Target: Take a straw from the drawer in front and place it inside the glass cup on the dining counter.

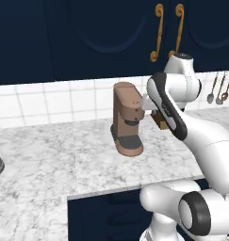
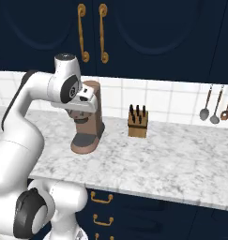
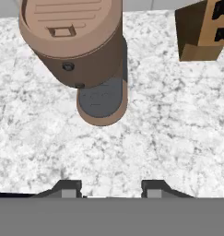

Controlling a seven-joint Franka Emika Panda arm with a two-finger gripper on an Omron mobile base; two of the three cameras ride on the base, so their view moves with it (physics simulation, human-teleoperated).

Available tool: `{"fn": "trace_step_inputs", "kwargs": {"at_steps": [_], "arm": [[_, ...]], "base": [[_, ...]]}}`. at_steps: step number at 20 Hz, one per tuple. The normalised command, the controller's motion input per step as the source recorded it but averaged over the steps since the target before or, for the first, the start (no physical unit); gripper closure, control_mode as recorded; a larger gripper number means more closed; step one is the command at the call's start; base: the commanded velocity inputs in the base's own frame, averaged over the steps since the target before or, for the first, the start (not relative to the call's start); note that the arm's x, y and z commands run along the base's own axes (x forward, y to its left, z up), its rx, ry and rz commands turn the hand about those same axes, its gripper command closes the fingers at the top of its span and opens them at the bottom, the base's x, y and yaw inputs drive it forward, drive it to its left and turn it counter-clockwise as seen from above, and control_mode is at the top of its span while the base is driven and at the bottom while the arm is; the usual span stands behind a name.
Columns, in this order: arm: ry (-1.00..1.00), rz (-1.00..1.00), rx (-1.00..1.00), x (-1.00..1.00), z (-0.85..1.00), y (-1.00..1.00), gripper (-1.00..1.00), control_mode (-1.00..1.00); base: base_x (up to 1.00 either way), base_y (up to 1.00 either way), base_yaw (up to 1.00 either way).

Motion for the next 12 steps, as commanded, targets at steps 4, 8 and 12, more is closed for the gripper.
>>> {"fn": "trace_step_inputs", "kwargs": {"at_steps": [4, 8, 12], "arm": [[-0.03, 0.0, 0.0, 0.0, -0.03, 0.02, -1.0, 1.0], [0.0, 0.0, 0.0, 0.0, 0.0, 0.0, -1.0, 1.0], [0.0, 0.0, 0.0, 0.0, 0.0, 0.0, -1.0, 1.0]], "base": [[-0.25, -0.01, 0.01], [-0.66, -0.37, 0.21], [-0.13, -0.58, 0.29]]}}
